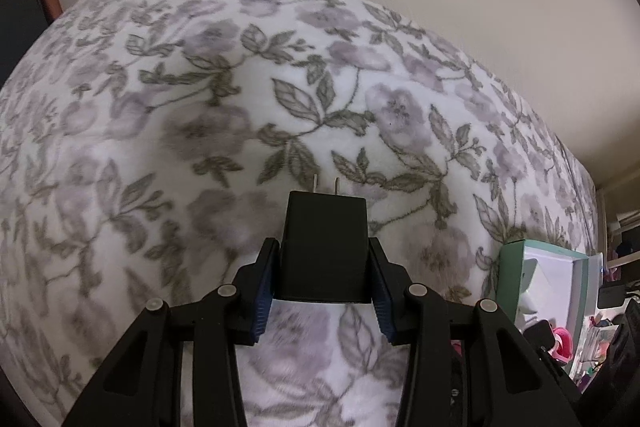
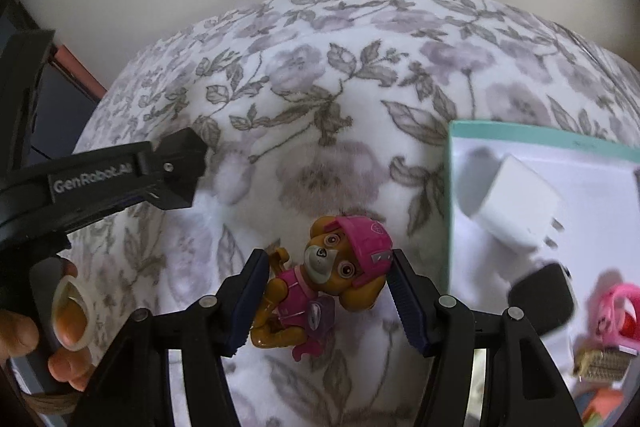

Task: Organize rigid objects
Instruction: 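Lift and carry the charger block and toy figure over the tray with both tools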

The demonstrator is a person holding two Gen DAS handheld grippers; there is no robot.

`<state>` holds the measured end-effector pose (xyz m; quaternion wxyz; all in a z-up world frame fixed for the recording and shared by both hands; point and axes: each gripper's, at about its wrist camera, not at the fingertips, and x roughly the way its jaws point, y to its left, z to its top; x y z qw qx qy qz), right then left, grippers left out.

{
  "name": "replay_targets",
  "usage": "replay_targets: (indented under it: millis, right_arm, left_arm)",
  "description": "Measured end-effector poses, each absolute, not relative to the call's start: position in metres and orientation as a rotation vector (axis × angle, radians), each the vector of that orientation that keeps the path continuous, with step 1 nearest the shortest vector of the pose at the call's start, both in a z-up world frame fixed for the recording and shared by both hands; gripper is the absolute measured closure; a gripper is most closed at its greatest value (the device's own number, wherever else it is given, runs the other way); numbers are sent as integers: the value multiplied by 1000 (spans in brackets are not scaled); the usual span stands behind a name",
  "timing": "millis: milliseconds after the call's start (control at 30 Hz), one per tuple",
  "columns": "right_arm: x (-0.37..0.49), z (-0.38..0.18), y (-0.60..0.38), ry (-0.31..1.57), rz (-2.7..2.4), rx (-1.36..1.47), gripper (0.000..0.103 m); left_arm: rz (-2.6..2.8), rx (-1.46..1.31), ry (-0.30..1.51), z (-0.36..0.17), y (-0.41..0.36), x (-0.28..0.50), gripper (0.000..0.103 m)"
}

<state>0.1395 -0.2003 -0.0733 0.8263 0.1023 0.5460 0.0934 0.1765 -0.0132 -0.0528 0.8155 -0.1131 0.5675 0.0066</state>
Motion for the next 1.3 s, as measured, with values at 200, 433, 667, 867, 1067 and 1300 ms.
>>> replay_targets:
  millis: [200,433,667,867,1067,1300]
  right_arm:
    - [115,-42,-210,1120,207,251,40]
    - [82,-7,-230,1067,192,304,40]
    - [50,7,-256,1059,132,335,40]
    - [30,15,-277,1052,92,376,40]
    - [14,23,-299,1039,49,405,40]
    - [6,30,-326,1030,-23,390,40]
  left_arm:
    - [17,-226,1178,-33,-14,150,58]
    - [-2,-202,1132,-13,-23,121,58]
    - [-37,-213,1111,-6,-34,97,58]
    - [-75,-183,1095,-3,-49,77,58]
    - [-130,-169,1098,-4,-68,61,58]
    - [-203,-143,1092,-1,-96,47,58]
